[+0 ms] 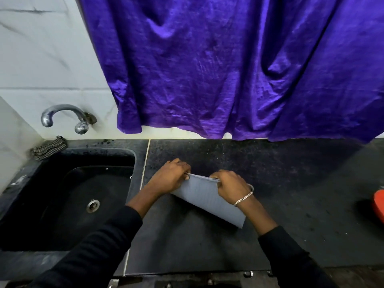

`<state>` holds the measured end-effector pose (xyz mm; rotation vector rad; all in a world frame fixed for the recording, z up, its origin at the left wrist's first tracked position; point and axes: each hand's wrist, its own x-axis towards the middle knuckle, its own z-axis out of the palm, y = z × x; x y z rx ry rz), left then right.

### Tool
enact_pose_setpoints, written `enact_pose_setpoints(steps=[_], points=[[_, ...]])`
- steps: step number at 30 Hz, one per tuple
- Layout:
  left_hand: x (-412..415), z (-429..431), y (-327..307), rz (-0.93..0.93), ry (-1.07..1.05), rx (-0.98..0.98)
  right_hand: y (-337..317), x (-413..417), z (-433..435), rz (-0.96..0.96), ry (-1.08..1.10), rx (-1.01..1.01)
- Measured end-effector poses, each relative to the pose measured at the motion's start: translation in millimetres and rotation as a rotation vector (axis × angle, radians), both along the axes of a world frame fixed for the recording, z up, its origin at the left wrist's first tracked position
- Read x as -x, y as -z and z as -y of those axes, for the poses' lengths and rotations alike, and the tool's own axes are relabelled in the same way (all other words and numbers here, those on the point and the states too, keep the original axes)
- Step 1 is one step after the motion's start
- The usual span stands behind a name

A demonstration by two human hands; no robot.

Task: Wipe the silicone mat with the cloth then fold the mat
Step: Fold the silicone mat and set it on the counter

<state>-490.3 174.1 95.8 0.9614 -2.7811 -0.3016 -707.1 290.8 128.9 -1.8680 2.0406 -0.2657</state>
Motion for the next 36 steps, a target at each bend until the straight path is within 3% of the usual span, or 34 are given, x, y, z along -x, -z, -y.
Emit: enact_pose_setpoints(steps=[14,28,36], points=[[-79.3,-8.8,-15.5,-0.07,-0.14,-0.011,-1.8,-57.8,47.0,-0.048,-0.143,0.078],[-83.5,1.7,-9.7,-0.021,-0.177,0.108,13.4,-67.8,54.5,-0.07,-0.11,0.173],[-80.9,8.0,-4.1,0.025,-0.199,0.078,25.3,-67.5,65.1,-0.039,-0.084,0.183]])
